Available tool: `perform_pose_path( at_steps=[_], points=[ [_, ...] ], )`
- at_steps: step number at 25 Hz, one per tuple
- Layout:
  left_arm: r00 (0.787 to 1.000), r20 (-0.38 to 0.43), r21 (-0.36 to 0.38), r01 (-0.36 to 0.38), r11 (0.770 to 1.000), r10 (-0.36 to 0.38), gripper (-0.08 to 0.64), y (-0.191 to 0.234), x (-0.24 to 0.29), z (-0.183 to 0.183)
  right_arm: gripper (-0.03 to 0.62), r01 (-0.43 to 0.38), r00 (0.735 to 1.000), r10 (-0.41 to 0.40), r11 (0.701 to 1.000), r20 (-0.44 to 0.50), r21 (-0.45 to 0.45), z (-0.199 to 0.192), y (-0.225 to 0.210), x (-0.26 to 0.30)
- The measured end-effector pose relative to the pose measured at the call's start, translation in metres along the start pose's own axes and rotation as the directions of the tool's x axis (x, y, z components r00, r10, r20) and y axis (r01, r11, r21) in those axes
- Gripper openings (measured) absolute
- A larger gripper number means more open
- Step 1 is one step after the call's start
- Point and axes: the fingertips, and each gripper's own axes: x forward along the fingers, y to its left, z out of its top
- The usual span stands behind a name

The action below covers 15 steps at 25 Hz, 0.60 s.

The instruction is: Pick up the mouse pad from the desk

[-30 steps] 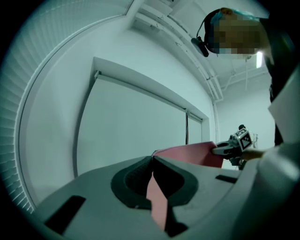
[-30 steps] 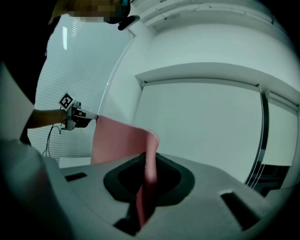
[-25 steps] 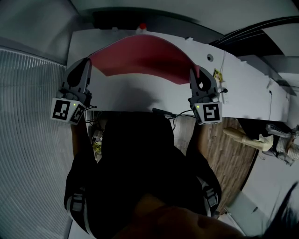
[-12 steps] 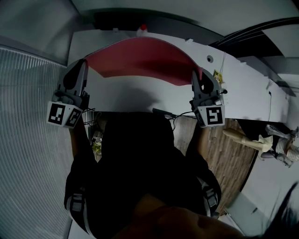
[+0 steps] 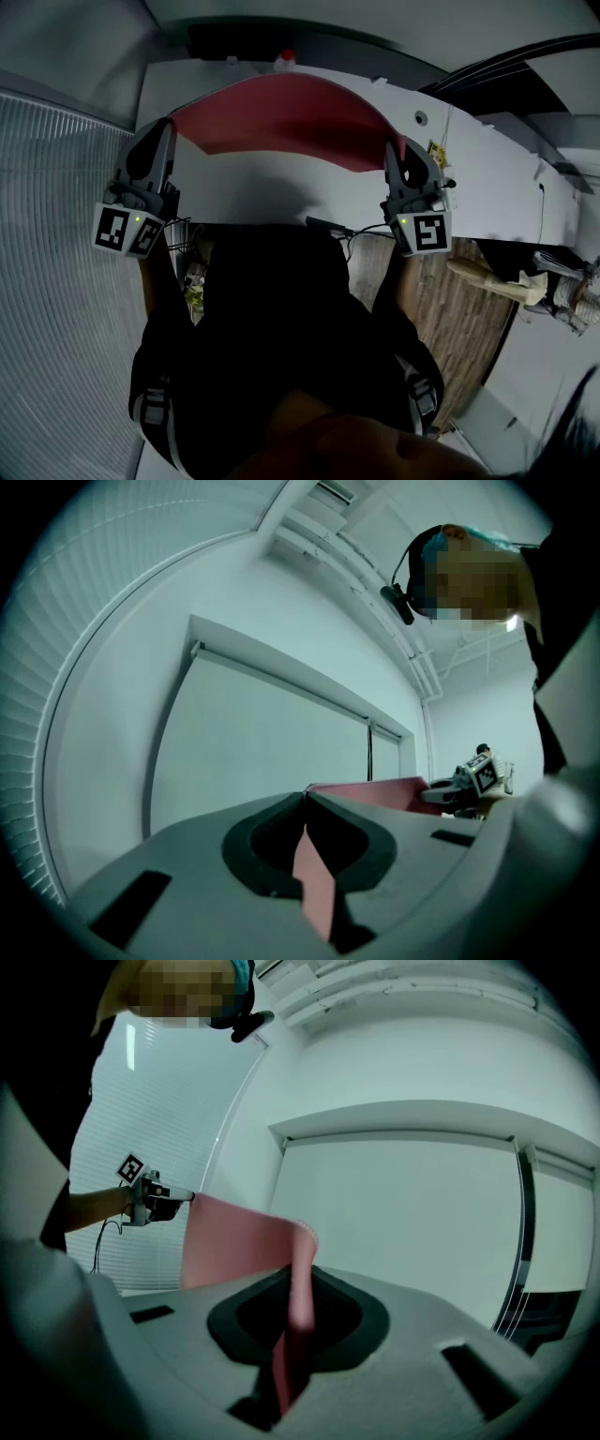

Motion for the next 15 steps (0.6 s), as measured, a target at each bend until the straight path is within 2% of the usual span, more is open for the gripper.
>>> perform_pose_path(
  at_steps=[15],
  points=[
    [1.0, -0.006, -0.002, 0.013, 1.0, -0.013, 0.011, -0.0026, 0.0015, -0.0054, 0.032, 0.0, 1.0, 0.0, 1.0, -0.005, 0.009, -0.006, 0.0017, -0.0011]
  ],
)
